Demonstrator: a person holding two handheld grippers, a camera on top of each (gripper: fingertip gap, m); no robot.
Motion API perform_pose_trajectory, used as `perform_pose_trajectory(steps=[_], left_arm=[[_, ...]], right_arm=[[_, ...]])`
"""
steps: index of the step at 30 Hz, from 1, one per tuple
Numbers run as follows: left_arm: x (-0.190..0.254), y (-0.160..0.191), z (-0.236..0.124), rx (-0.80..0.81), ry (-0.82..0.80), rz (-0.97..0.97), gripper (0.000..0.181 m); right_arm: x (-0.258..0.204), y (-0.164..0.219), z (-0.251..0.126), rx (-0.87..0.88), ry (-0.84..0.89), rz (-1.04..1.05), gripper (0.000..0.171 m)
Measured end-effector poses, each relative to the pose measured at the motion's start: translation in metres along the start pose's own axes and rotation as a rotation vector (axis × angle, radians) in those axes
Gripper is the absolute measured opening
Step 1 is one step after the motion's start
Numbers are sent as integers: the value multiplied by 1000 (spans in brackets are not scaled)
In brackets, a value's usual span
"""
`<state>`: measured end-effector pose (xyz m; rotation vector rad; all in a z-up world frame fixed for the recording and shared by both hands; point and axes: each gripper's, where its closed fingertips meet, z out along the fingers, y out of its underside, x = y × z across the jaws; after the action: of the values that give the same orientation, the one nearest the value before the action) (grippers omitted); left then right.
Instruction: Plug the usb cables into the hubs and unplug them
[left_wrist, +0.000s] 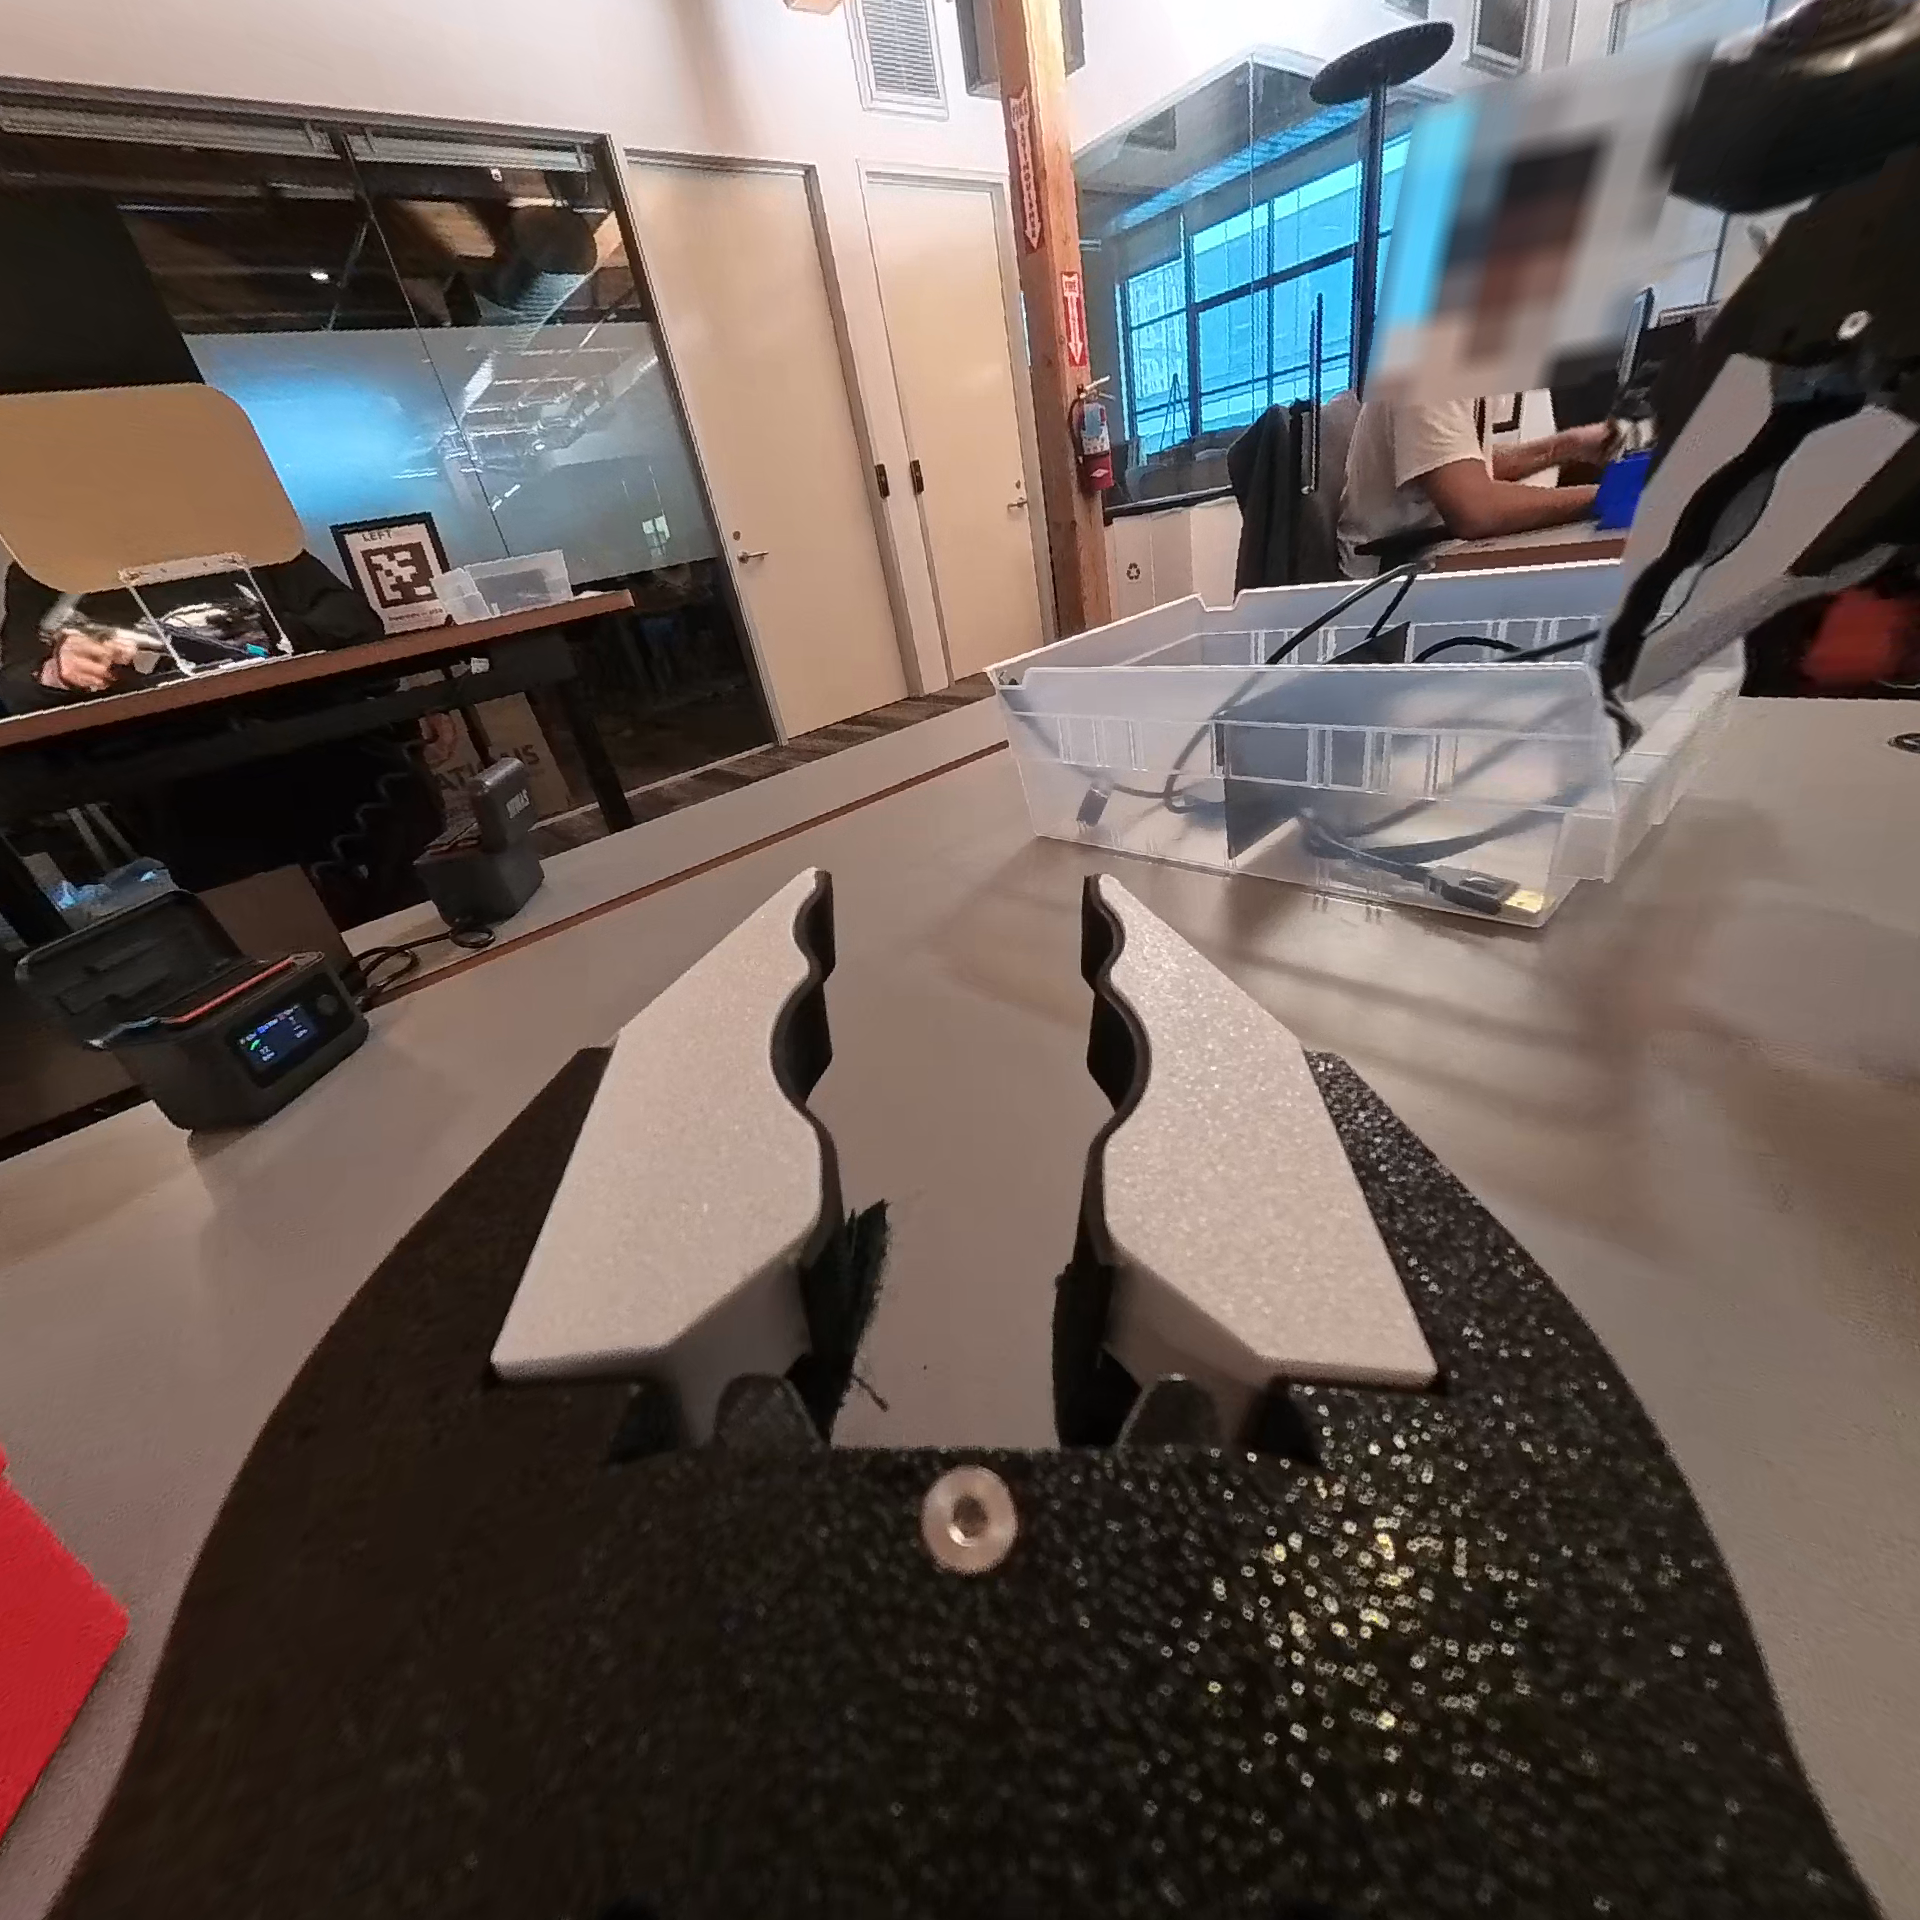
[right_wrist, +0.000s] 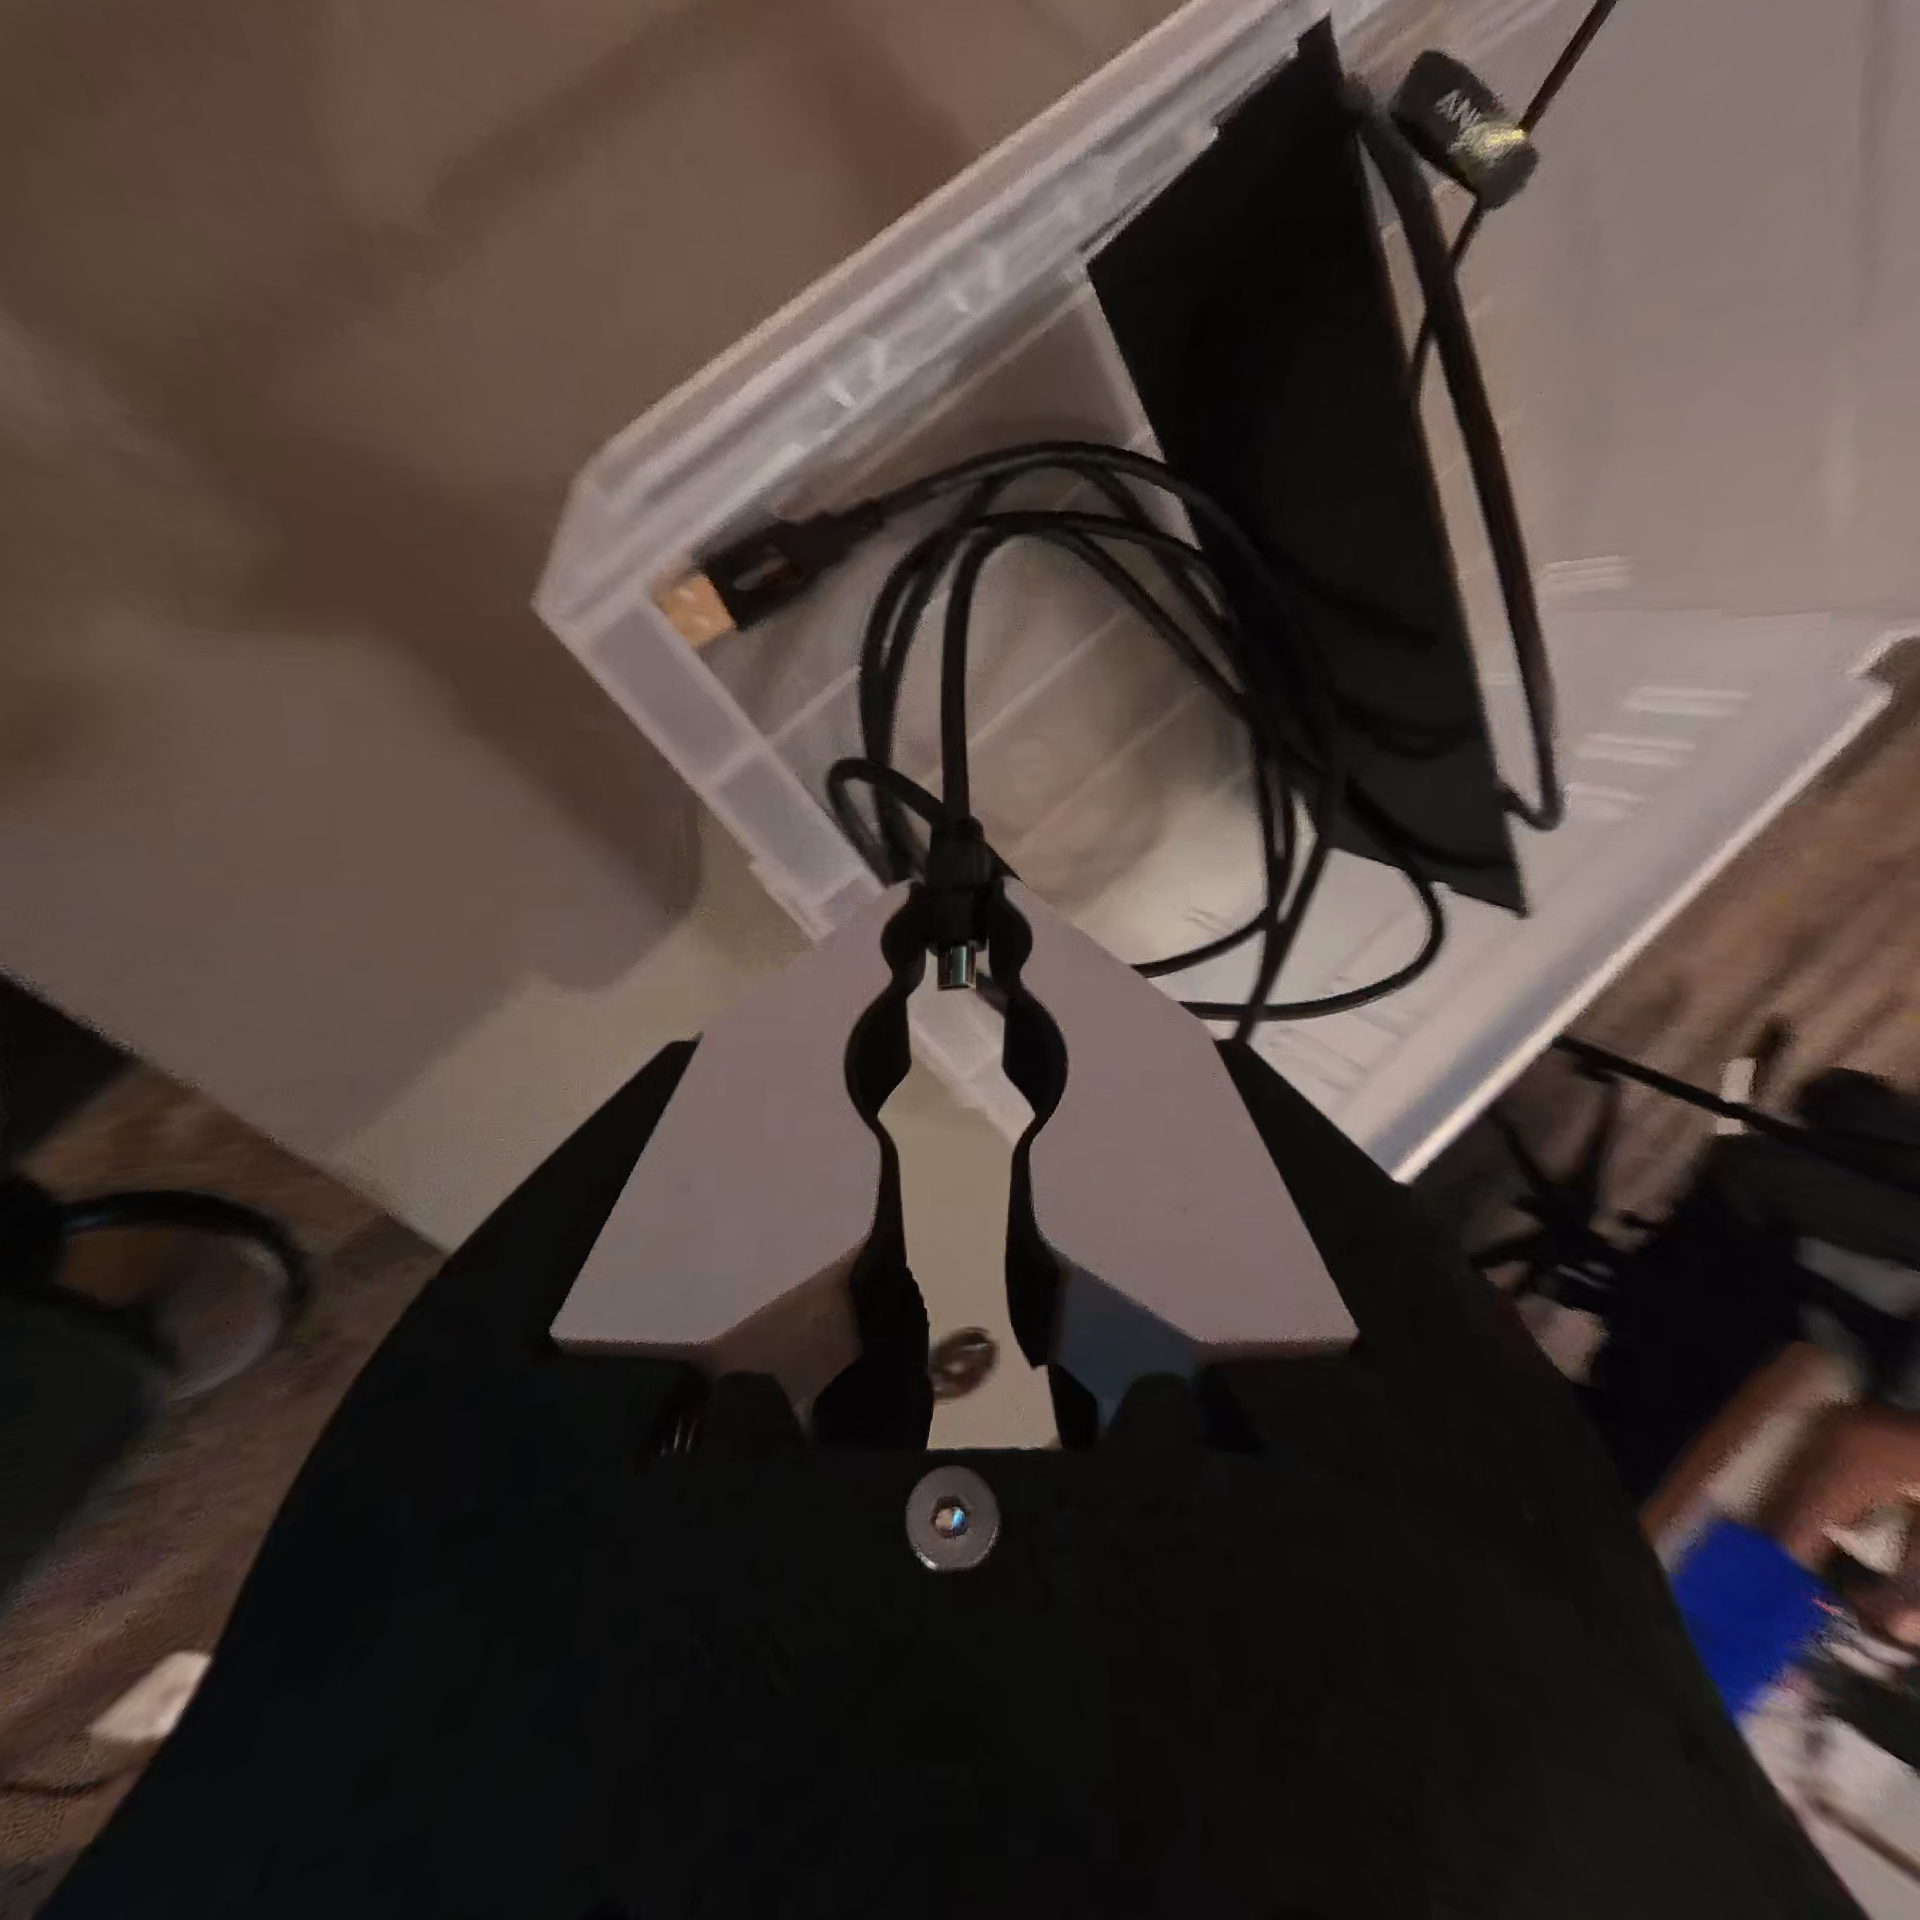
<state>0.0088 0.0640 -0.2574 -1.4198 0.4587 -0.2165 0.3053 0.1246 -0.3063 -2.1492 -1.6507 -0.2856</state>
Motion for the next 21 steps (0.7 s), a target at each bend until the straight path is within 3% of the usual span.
perform_pose_trajectory(steps=[6, 13, 16, 21], left_arm=[[1, -1, 0, 5, 2, -1, 46], [1, -2, 0, 7, 2, 2, 46], [1, -1, 0, 2, 1, 1, 46], [0, -1, -1, 6, 0, -6, 46]], right_arm=[[13, 15, 25, -107, 13, -151, 9], [6, 21, 60, -138, -206, -64, 9], [2, 23, 57, -159, -282, 32, 10], [12, 21, 20, -112, -264, 158, 47]])
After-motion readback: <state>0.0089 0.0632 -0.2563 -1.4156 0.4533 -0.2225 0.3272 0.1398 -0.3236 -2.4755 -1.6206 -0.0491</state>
